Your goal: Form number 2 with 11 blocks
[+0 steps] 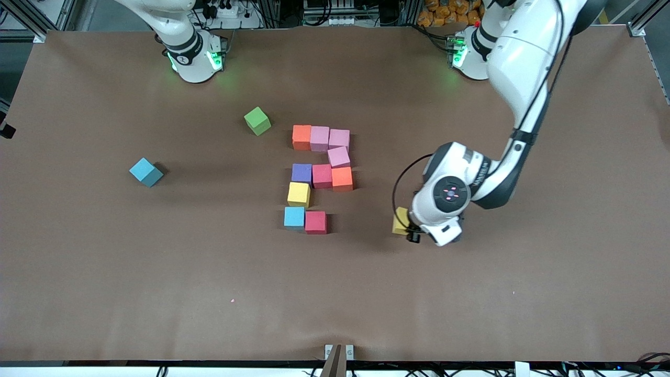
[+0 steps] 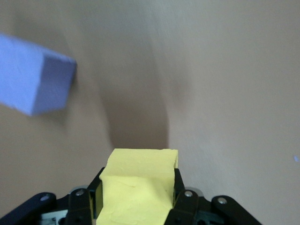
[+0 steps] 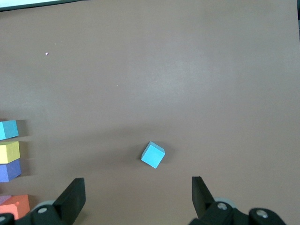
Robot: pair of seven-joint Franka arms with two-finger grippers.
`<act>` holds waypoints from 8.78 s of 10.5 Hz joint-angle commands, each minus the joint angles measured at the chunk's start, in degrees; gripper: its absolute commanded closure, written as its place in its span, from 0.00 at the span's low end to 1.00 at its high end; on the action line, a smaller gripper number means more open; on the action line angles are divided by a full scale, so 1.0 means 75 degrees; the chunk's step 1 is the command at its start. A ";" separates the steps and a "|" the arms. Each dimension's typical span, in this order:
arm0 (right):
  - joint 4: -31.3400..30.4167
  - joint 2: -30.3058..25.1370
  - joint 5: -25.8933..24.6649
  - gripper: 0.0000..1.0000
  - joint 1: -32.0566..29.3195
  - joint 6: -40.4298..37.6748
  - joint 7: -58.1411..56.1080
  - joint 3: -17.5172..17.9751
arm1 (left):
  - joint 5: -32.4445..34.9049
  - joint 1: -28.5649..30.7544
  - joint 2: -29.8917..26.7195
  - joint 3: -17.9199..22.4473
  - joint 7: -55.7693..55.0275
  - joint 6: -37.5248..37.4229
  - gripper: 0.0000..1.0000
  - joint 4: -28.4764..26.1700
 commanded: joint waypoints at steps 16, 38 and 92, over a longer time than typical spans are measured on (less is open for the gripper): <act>0.0093 -0.0015 0.0053 0.00 -0.0127 -0.0104 -0.0062 0.0074 | -0.1533 -0.2406 0.1928 0.1290 -0.1436 0.0636 0.96 0.2385; 0.0093 -0.0004 0.0064 0.00 -0.0115 -0.0104 -0.0039 0.0075 | -0.1498 -0.2618 0.1497 0.1407 -0.1378 0.0368 0.00 0.2492; -0.1196 -0.0121 -0.0158 0.00 0.1279 0.0729 0.0090 0.0074 | -0.1041 0.2187 -0.5711 0.0985 1.3833 -0.5035 0.00 -0.0204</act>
